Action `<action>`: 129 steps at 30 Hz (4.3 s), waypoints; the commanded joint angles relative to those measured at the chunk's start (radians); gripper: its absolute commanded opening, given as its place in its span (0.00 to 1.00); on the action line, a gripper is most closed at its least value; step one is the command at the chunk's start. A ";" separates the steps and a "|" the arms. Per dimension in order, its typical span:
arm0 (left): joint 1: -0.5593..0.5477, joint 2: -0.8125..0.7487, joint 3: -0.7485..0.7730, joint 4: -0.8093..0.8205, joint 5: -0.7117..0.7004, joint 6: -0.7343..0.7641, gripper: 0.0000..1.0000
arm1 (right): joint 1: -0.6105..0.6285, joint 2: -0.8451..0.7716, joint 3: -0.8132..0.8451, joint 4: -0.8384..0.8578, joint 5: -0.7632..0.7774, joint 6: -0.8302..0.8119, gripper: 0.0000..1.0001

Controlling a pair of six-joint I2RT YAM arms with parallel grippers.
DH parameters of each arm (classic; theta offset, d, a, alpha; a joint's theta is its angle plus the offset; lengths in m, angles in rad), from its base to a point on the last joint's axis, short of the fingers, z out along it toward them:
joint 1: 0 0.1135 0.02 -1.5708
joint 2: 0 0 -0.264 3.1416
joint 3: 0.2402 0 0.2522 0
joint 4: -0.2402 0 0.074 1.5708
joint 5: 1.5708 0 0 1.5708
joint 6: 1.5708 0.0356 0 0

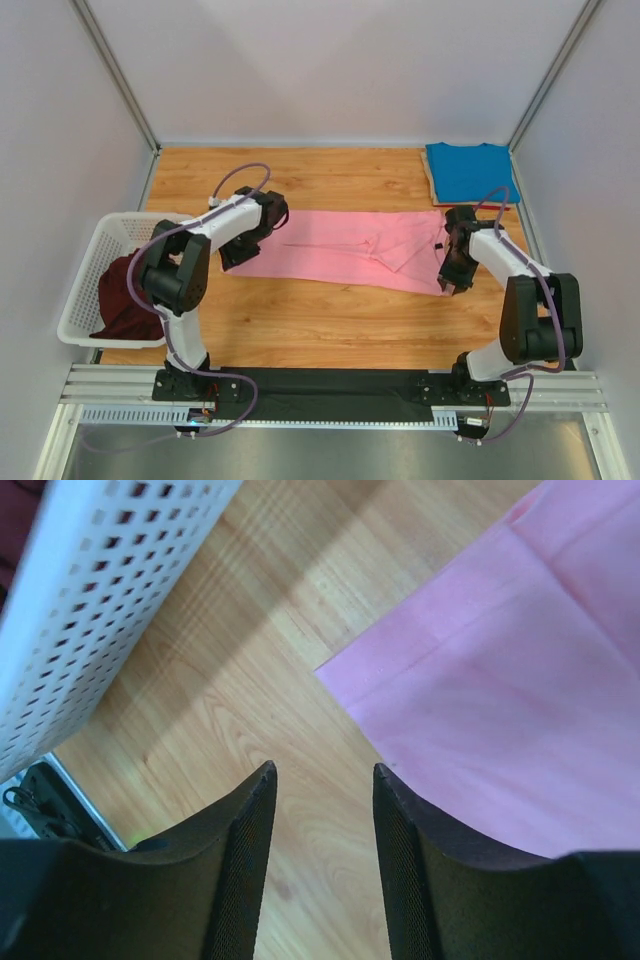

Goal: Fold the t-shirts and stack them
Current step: Fold the tshirt

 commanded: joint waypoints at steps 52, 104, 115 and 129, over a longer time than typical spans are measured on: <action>0.065 -0.789 -0.381 0.576 0.786 0.974 0.63 | 0.203 0.044 -0.003 0.503 -0.160 0.678 0.06; 0.065 -0.780 -0.390 0.537 0.729 0.948 0.63 | 0.242 0.378 0.557 -0.071 -0.084 0.808 0.40; 0.065 -0.783 -0.393 0.531 0.723 0.946 0.63 | 0.196 0.410 0.565 -0.034 -0.178 0.906 0.40; 0.065 -0.777 -0.390 0.531 0.740 0.951 0.62 | 0.190 0.507 0.632 -0.015 -0.235 0.910 0.35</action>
